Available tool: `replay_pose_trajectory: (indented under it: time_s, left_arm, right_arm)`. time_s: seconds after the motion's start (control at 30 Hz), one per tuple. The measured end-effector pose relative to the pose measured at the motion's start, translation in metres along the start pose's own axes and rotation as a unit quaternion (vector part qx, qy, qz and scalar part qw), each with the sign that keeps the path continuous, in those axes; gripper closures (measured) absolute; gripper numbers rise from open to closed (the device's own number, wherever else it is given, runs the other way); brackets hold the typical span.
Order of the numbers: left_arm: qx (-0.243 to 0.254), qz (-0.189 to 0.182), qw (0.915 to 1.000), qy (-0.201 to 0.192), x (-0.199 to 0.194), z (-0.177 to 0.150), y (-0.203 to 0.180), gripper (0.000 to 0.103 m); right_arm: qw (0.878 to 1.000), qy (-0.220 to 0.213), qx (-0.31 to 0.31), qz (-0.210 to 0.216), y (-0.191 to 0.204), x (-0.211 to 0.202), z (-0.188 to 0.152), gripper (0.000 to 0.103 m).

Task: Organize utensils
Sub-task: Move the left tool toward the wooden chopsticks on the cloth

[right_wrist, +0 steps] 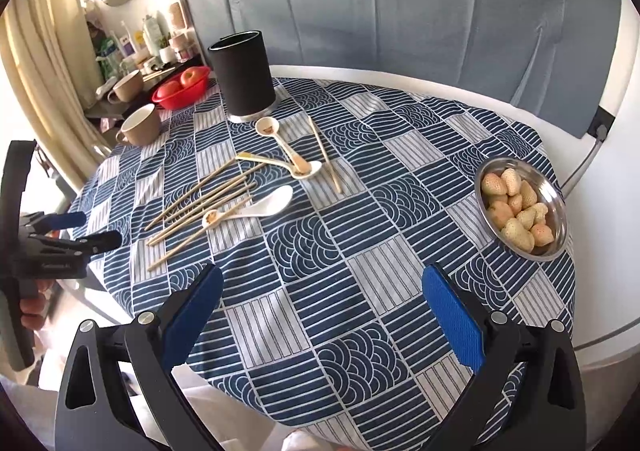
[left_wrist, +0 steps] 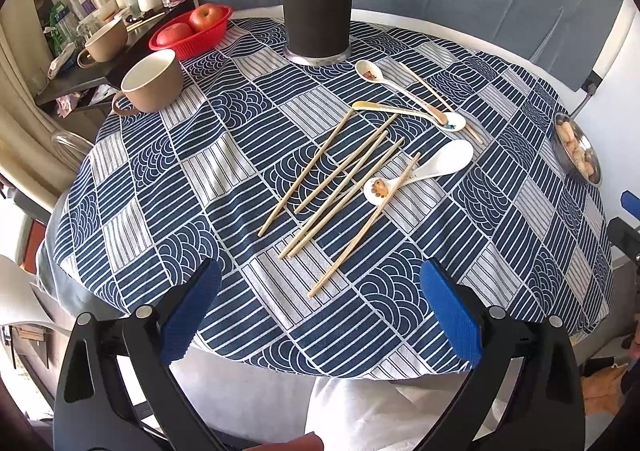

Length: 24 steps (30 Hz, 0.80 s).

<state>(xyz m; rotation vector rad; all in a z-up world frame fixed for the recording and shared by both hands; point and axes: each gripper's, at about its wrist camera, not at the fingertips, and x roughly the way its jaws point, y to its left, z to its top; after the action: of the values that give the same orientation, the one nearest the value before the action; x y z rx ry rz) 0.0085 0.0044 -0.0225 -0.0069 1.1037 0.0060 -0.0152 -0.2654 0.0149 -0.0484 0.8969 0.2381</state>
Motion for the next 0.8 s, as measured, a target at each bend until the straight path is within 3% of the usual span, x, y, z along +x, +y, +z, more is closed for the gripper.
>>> replay_pose_trajectory:
  time_s: [0.1, 0.8]
  left_arm:
    - [-0.001, -0.012, 0.9999, 0.005, 0.001, -0.001, 0.001, 0.006]
    - [-0.017, 0.005, 0.9997, 0.015, 0.000, -0.019, 0.010, 0.006]
  right_arm:
    - [1.000, 0.000, -0.005, -0.007, 0.000, 0.000, -0.002, 0.008]
    - [1.000, 0.000, -0.025, -0.009, 0.000, -0.005, -0.009, 0.008]
